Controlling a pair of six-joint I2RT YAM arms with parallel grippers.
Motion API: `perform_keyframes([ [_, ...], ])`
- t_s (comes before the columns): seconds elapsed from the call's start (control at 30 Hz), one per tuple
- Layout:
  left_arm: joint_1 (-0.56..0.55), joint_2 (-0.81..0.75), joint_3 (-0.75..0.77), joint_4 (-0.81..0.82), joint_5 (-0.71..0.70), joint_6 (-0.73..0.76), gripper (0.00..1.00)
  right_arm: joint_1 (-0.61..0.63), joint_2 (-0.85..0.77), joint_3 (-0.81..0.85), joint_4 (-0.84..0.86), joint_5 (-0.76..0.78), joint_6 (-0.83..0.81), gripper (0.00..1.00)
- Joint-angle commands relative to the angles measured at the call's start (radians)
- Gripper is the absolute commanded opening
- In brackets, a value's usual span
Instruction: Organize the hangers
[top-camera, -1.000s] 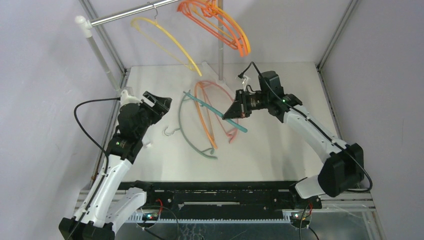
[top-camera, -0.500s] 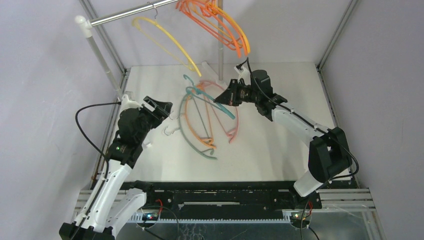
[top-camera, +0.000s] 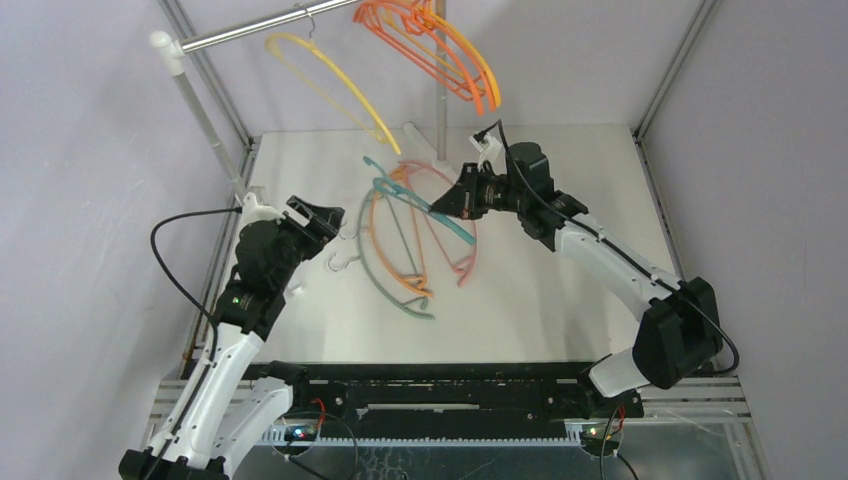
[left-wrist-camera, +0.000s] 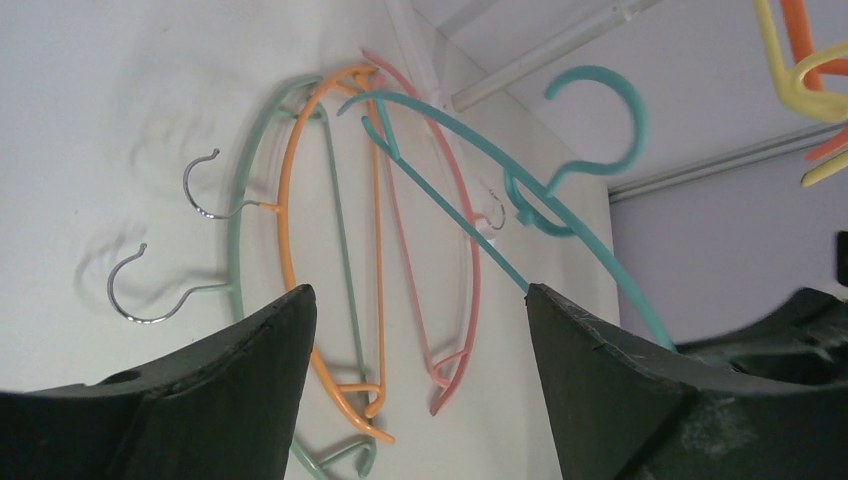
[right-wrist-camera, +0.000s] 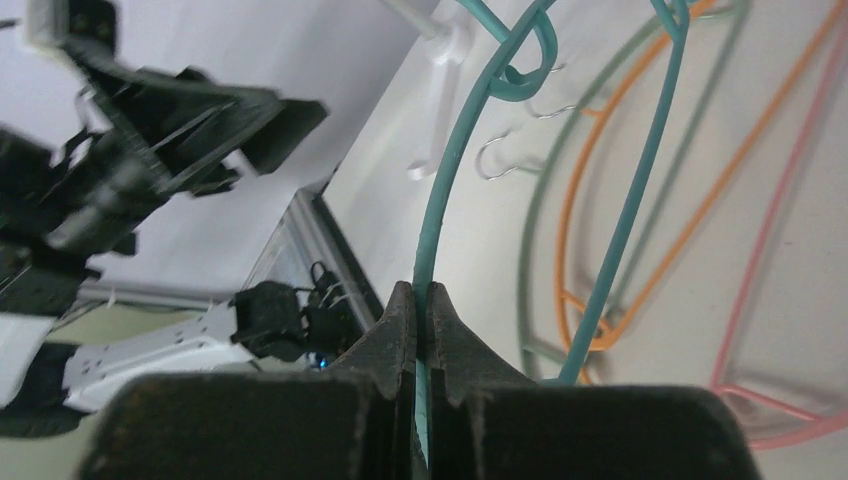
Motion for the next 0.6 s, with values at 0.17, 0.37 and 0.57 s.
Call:
perform_keyframes([
  [0.17,0.003,0.008,-0.048,0.061,0.019,-0.012,0.81,-0.009,-0.166,-0.009,-0.042,-0.052,0.007,0.00],
  [0.37,0.003,0.012,-0.030,0.040,0.021,0.001,0.81,-0.054,-0.229,-0.009,-0.178,-0.013,-0.082,0.00],
  [0.57,0.004,0.025,-0.012,0.035,0.025,0.002,0.81,-0.109,-0.264,-0.009,-0.188,0.016,-0.084,0.00],
])
